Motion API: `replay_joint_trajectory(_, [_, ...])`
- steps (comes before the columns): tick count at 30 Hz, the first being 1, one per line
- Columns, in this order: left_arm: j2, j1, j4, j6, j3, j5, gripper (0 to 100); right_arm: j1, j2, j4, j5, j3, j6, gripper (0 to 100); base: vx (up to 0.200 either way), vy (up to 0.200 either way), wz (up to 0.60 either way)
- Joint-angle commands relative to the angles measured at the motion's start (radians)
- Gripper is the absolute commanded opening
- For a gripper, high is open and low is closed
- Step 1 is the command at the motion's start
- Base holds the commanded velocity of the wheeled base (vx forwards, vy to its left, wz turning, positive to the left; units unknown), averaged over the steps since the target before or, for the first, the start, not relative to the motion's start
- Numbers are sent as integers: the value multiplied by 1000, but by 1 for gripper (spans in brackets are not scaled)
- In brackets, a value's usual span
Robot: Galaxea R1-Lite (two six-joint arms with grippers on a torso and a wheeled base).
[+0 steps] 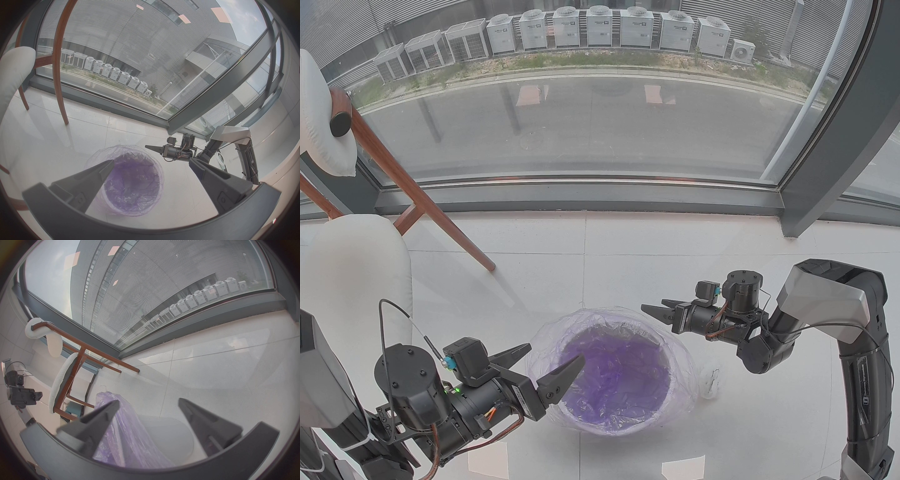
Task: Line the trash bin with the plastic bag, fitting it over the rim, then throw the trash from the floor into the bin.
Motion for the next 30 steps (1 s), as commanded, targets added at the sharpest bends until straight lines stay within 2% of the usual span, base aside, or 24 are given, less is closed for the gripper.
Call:
replay_joint_trajectory(1, [4,0,-1,0,3,1,100,8,0,-1,0,1,5,100,0,0,0])
replay_joint_trajectory(13, [6,0,-1,0,1,1,100,37,12,-4,0,4,2,100,0,0,0])
replay_joint_trajectory(28, [6,0,-1,2,3,1,100,37,43,-4,2,-13,3,100,0,0,0])
replay_joint_trajectory(29, [4,0,-1,2,3,1,100,35,44,-4,2,-14,3,0,0,0,0])
replay_joint_trajectory(30, [6,0,-1,2,3,1,100,35,44,-4,0,-14,3,0,0,0,0])
